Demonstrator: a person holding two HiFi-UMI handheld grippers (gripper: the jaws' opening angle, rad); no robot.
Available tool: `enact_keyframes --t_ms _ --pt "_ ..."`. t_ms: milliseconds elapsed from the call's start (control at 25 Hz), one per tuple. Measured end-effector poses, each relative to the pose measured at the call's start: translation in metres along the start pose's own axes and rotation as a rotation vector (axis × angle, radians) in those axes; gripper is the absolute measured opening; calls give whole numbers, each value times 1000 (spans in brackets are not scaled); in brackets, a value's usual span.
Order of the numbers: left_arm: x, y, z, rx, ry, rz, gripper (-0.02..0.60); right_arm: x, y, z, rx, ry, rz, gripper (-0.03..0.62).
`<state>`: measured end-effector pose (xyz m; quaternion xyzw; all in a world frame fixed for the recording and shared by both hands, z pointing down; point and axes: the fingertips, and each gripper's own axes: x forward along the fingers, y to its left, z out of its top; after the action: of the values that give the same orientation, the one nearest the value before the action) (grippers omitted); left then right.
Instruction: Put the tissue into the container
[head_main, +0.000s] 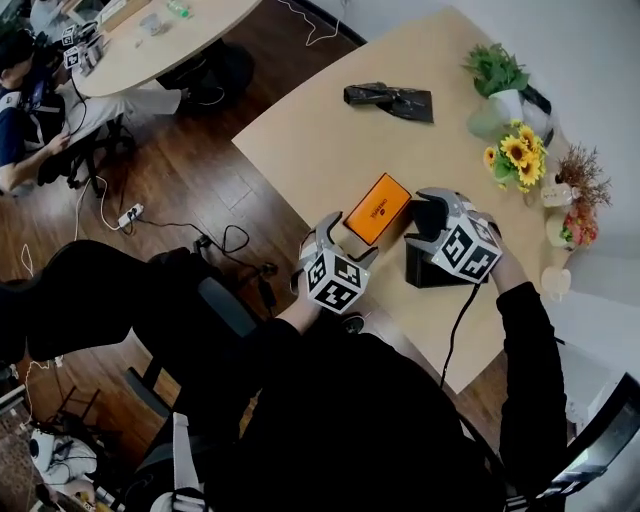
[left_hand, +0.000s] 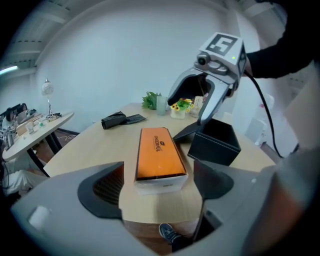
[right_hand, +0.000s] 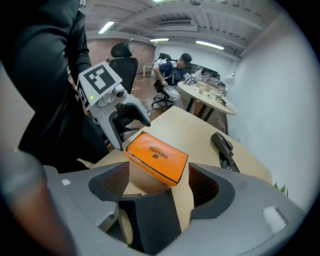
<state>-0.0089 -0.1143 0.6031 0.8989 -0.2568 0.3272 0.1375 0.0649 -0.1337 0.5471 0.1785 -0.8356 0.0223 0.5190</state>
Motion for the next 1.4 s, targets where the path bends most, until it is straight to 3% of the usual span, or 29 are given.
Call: enact_keyframes --t_ms 200,360,520,680,840,1000,1080,1400 --pt "10 -5 -5 103 61 -24 426 28 -3 -9 -304 206 127 454" --pt "13 -1 1 139 33 17 431 51 -11 -15 -505 309 168 502" --pt "18 0 3 120 32 37 460 71 -17 -16 -633 357 189 551" --pt "32 -7 -6 113 81 30 480 89 -19 -23 -713 390 214 577" --pt "43 -1 -15 65 109 49 480 104 -19 -30 -757 418 233 575" --pt "46 2 -17 43 115 22 477 116 -21 -35 -752 444 245 554" --pt "45 2 -18 40 118 9 472 119 -23 -35 -746 447 244 514" --pt "39 5 -22 72 138 -62 425 118 -18 -30 -670 442 230 491"
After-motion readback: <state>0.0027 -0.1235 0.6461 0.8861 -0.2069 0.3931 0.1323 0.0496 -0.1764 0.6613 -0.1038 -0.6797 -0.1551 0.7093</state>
